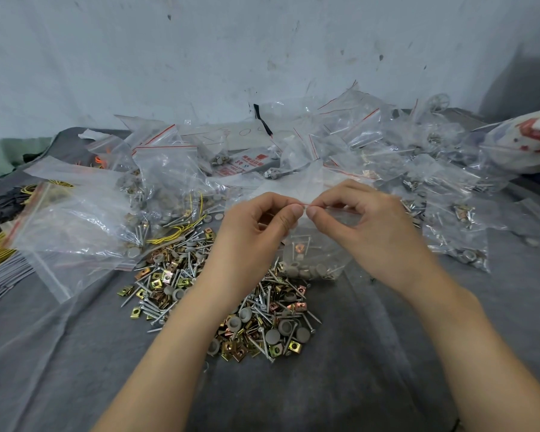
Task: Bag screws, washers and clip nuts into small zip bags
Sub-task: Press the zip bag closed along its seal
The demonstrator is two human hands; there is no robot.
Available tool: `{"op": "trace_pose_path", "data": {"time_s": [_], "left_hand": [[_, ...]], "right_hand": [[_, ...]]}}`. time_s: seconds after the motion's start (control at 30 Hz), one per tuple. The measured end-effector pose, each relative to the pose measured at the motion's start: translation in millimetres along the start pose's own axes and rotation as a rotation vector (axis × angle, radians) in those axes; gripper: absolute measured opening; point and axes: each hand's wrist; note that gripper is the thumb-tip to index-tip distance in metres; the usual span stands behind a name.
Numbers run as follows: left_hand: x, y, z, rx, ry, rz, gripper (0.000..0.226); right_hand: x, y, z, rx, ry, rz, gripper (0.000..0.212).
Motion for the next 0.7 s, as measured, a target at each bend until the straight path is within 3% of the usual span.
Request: {"op": "trace_pose_path", "data": {"time_s": [0.7], "left_hand": [[-1.3, -3.5, -1.1, -0.021, 0.004, 0.014, 0.008]], "right_hand": [[0.5, 3.3, -0.2, -0.003, -0.029, 0.012, 0.001]]}}
Point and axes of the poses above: each hand's wrist, its own z-axis towards the middle knuckle, its own y-axis out of the palm, x = y × z, and after that the axes turned 5 degrees about -x, right-handed
